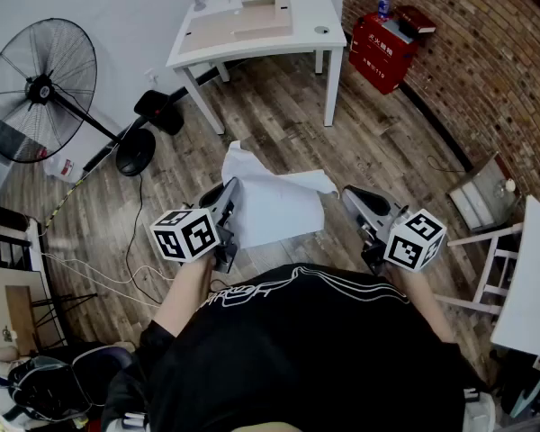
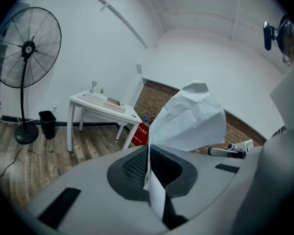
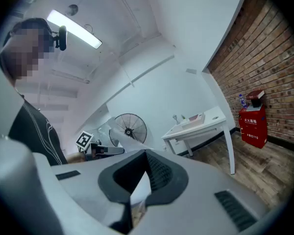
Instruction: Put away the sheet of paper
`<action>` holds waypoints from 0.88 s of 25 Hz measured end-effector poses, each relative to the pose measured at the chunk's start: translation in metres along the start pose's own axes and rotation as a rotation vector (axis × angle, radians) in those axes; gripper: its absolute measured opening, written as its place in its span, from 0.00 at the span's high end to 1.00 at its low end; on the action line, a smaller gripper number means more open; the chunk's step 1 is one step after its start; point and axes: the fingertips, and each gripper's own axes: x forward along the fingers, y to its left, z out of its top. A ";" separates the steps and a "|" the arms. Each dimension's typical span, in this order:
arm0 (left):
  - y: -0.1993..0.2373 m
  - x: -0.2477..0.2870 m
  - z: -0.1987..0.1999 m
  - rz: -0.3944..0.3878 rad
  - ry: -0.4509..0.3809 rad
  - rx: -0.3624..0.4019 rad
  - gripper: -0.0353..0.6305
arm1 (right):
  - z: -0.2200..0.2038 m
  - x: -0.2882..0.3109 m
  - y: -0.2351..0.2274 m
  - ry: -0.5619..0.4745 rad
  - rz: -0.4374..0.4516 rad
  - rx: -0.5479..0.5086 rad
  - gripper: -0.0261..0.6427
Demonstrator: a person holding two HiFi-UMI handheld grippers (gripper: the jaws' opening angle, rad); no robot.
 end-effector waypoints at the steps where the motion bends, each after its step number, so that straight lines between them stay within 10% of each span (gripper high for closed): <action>1: -0.001 0.002 0.001 -0.002 -0.004 -0.001 0.90 | 0.001 -0.001 -0.002 -0.001 0.000 -0.002 0.96; 22: 0.047 0.067 0.018 -0.006 0.020 -0.047 0.90 | -0.003 0.054 -0.071 0.030 -0.053 0.075 0.96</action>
